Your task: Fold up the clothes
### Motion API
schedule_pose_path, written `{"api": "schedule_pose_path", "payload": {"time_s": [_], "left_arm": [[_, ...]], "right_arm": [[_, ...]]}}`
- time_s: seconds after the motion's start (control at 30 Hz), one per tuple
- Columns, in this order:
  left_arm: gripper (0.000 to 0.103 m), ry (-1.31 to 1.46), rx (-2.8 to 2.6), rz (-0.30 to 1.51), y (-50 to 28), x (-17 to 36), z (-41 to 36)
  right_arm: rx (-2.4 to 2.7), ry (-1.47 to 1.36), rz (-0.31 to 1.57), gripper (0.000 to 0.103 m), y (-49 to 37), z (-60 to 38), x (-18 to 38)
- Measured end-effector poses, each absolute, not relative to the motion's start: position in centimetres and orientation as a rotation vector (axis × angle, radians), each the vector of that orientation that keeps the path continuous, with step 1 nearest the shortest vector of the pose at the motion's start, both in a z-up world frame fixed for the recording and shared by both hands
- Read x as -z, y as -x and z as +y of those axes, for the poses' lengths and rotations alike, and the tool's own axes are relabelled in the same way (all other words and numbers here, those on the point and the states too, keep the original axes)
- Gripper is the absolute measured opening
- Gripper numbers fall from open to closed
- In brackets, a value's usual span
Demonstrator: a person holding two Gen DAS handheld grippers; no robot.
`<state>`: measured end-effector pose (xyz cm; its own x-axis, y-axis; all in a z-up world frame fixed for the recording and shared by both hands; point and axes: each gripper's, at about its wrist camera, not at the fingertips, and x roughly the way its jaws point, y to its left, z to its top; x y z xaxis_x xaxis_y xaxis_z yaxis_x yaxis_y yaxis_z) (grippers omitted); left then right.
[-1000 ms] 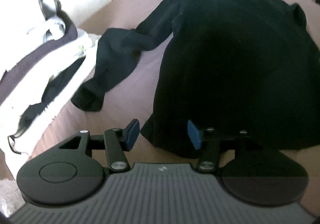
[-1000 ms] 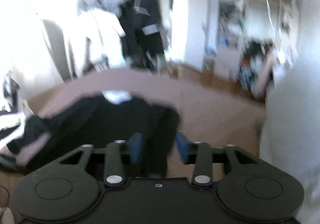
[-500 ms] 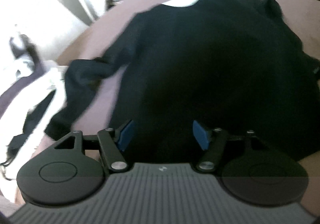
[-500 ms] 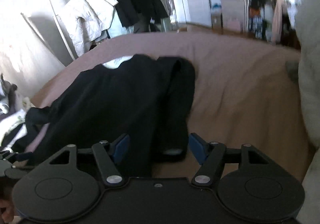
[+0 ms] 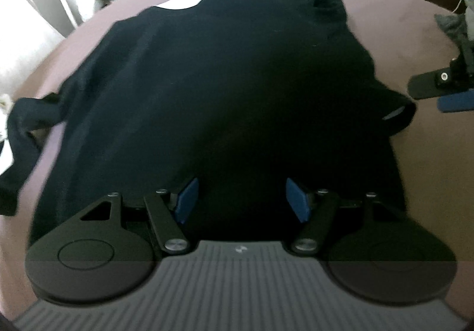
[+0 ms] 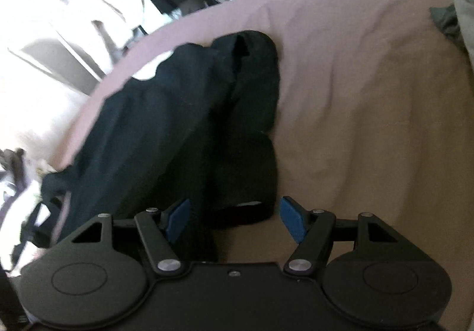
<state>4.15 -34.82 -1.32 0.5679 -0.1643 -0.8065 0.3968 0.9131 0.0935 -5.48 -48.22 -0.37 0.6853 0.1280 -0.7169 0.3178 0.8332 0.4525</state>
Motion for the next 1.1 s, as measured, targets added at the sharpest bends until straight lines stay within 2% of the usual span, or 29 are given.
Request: {"api": "schedule_pose_path", "payload": {"time_s": [0.27,0.37,0.53,0.73,0.93,0.97,1.0,1.03,1.1], "left_arm": [[0.071,-0.282,0.281,0.961,-3.5,2.8,-34.4],[0.071,-0.286,0.268,0.967,-3.5,2.6,-33.8],[0.071,-0.244,0.304,0.927,-3.1,1.2,-33.4],[0.071,-0.176,0.413,0.878,-2.6,-0.5,-34.1],[0.072,-0.18,0.58,0.909,-0.2,0.7,-36.5],[0.073,-0.188,0.595,0.913,0.1,1.1,-36.7],[0.073,-0.199,0.599,0.919,0.2,1.7,-36.9],[0.074,-0.208,0.594,0.927,0.3,2.3,-37.0],[0.074,-0.23,0.576,0.933,0.2,3.5,-36.6]], "right_arm": [[0.24,-0.608,0.969,0.072,4.6,-49.6,2.4],[0.264,-0.591,0.958,0.072,4.9,-50.1,2.4],[0.243,-0.776,0.888,0.073,6.7,-52.8,2.1],[0.171,-0.947,0.894,0.073,7.4,-53.5,3.2],[0.105,-0.844,0.913,0.072,4.2,-50.8,4.1],[0.092,-0.797,0.912,0.055,3.1,-50.2,4.2],[0.085,-0.734,0.928,0.033,2.2,-49.4,4.4],[0.079,-0.67,0.944,0.005,1.4,-48.6,4.5],[0.112,-0.52,0.944,0.003,0.5,-47.3,3.8]]}}
